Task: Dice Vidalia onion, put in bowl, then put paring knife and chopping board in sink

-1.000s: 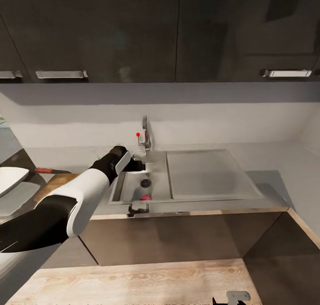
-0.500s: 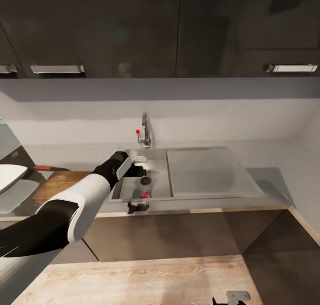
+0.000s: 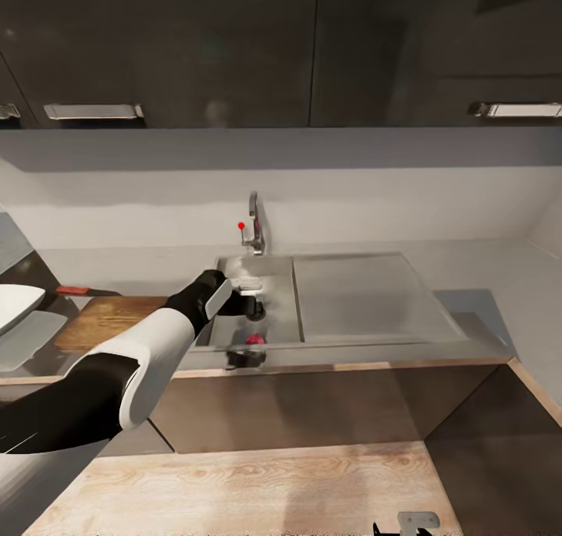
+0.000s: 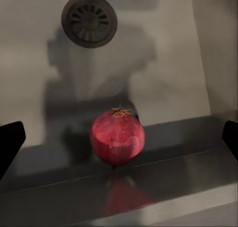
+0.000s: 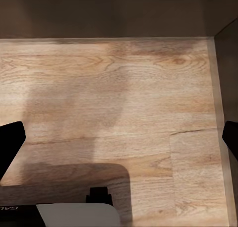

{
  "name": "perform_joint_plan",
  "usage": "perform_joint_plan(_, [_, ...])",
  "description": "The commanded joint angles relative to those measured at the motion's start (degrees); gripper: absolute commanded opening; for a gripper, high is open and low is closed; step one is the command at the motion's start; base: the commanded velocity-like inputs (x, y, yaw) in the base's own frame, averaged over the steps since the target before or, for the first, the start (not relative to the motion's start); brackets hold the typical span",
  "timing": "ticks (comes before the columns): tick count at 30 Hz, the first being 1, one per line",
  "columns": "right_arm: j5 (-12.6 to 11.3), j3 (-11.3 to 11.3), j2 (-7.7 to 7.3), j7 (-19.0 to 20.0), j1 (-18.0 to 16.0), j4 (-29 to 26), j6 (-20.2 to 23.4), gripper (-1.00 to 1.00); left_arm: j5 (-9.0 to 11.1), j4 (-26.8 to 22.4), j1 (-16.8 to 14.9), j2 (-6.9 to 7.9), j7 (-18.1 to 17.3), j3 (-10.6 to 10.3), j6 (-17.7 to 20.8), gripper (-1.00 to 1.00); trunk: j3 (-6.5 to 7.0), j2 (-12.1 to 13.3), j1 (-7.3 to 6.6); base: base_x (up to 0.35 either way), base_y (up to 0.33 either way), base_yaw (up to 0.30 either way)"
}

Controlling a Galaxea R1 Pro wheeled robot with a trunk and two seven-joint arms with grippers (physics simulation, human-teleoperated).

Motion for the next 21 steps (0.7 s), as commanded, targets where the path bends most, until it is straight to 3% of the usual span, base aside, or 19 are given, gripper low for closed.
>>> perform_joint_plan(1, [0.6, -0.3, 0.03, -0.3, -0.1, 0.0, -0.2, 1.0, 0.5, 0.0, 0.0, 0.04, 0.1, -0.5, 0.2, 1.0, -0.2, -0.1, 0.03, 0.0, 0.0, 0.0])
perform_joint_plan(21, [0.6, -0.4, 0.0, -0.3, 0.0, 0.0, -0.2, 1.0, 0.5, 1.5, 0.0, 0.12, -0.2, -0.5, 0.0, 1.0, -2.04, -0.1, 0.03, 0.005, -0.003, 0.0])
